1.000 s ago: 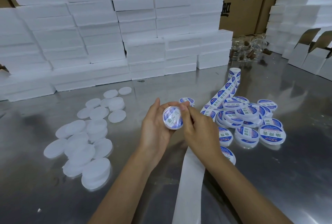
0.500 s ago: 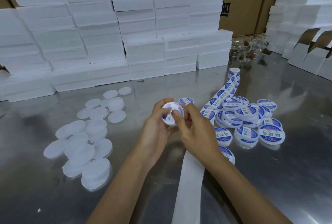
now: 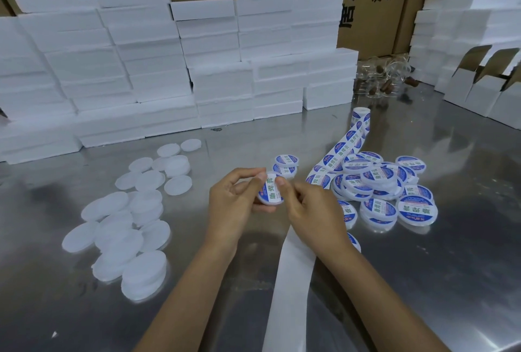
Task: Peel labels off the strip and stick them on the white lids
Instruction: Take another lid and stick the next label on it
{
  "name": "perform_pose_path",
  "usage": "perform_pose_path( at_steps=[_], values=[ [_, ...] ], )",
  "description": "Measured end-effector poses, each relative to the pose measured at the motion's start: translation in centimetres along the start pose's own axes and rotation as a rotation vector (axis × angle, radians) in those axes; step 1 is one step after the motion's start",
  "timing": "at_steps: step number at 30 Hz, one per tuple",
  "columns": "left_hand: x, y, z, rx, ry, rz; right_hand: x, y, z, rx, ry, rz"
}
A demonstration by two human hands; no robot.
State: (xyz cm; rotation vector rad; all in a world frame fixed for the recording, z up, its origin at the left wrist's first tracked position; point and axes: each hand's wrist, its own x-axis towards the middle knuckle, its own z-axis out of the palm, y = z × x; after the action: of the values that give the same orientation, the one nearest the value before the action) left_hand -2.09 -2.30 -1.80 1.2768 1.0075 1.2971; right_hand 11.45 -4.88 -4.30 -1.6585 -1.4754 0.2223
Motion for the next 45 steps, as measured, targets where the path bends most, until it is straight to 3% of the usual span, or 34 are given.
perform_pose_path(
  at_steps=[3, 9, 14, 17, 20, 28, 32, 37, 40, 45],
  values=[
    [-0.1, -0.1, 0.0, -0.009, 0.005, -0.038, 0.4, 0.5, -0.9, -0.084, 0.062, 0.068],
    [0.5, -0.5, -0.6, 0.021, 0.033, -0.131, 1.9, 4.2, -5.3, -0.21, 0.471, 0.321],
    [0.9, -1.1, -0.9, 0.067, 0.067, -0.149, 2.2, 6.6, -7.1, -0.294, 0.524, 0.499],
    [1.0, -1.3, -0.9, 0.085, 0.082, -0.145, 2.2, 6.6, -7.2, -0.293, 0.565, 0.508],
    [1.0, -1.4, -0.9, 0.062, 0.137, -0.133, 1.9, 5.4, -6.6, -0.246, 0.6, 0.353],
    [2.9, -1.7, -3.9, 0.067, 0.644, 0.005, 1.2, -1.8, -1.3, -0.268, 0.128, -0.216],
    [4.1, -1.8, -5.7, -0.015, 0.797, 0.012, 3.8, -5.7, 3.3, -0.202, -0.264, -0.338],
    [4.7, -1.8, -6.1, -0.03, 0.868, 0.048, 7.0, -9.2, 10.3, -0.189, -0.522, -0.342],
    [4.8, -1.6, -6.2, -0.054, 0.86, 0.045, 7.7, -9.7, 13.0, -0.219, -0.619, -0.302],
    [4.8, -1.3, -6.3, -0.046, 0.84, -0.006, 7.4, -9.7, 13.4, -0.219, -0.555, -0.349]
  ],
)
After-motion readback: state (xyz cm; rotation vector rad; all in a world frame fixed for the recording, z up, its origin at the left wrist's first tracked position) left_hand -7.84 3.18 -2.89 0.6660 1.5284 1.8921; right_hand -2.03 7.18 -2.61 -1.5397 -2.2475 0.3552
